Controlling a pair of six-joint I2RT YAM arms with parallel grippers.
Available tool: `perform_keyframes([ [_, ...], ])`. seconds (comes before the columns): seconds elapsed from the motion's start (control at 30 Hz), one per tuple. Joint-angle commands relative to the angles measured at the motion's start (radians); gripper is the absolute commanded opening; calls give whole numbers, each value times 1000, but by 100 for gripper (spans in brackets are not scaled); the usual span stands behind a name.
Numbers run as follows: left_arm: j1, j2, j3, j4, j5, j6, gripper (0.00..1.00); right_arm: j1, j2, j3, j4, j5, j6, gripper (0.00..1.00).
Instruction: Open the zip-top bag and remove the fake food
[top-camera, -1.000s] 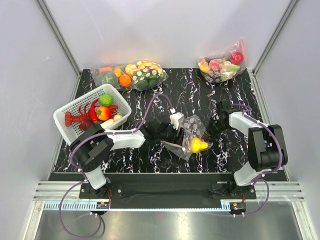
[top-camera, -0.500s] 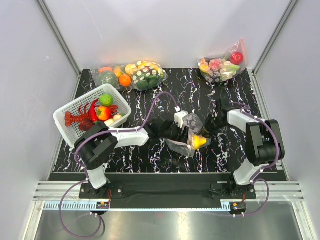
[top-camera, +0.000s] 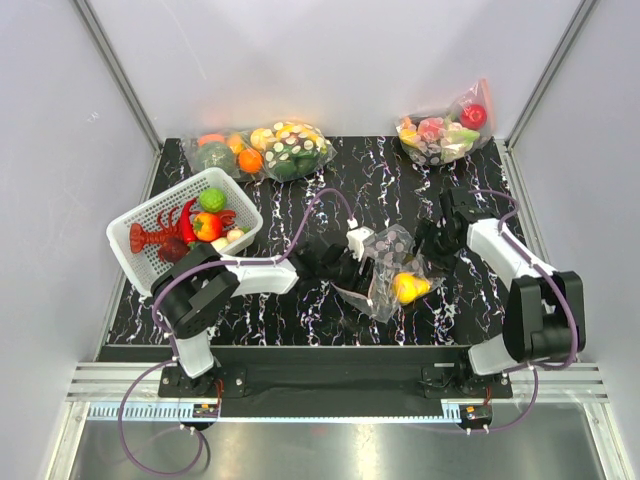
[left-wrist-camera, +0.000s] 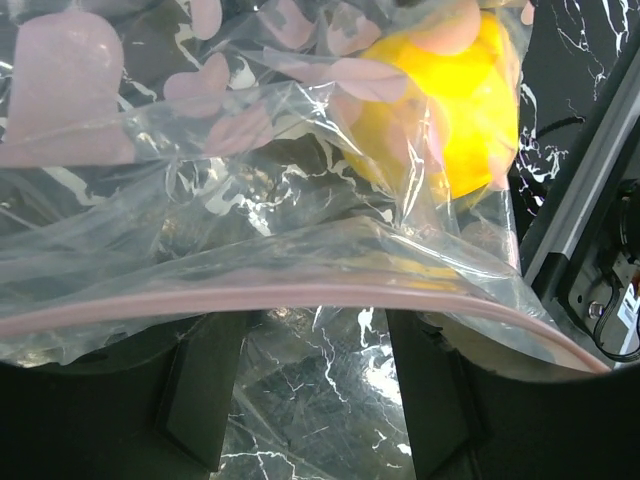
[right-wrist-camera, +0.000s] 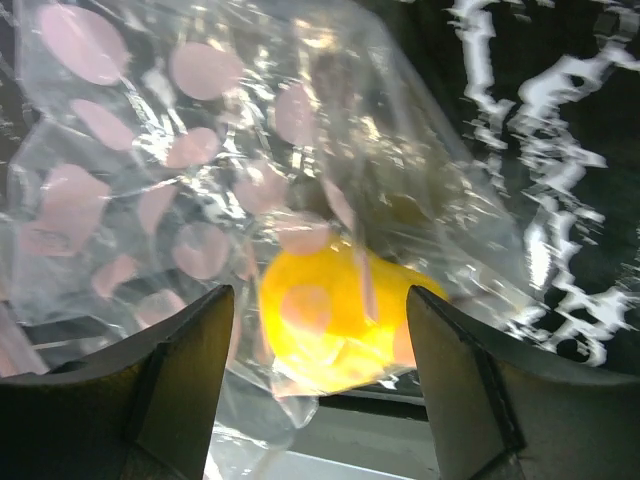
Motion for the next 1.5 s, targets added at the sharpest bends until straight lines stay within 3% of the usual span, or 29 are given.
perform_keyframes([
  [0.0,-4,-12,-5,34,-31,16,62,4,-91,5,-83,102,-21,77],
  [0.27,-4,-37,-27,20,-68,16,61,4,-131,8,-145,179,-32,80],
  [0.73,-4,-51,-31,16,-68,11,62,2,-33,-85,-5,64,-7,80],
  [0.83,-4,-52,-28,16,-68,11,61,4,-24,-105,9,58,-10,73],
  [0.87,-4,-52,-28,16,-66,10,62,4,-15,-110,15,50,-12,63],
  [1.2,-4,-55,-25,77,1,-13,64,5,53,-116,69,-19,-9,2],
  [1.47,-10,-64,-17,138,55,-49,65,4,114,-101,124,-88,22,0],
])
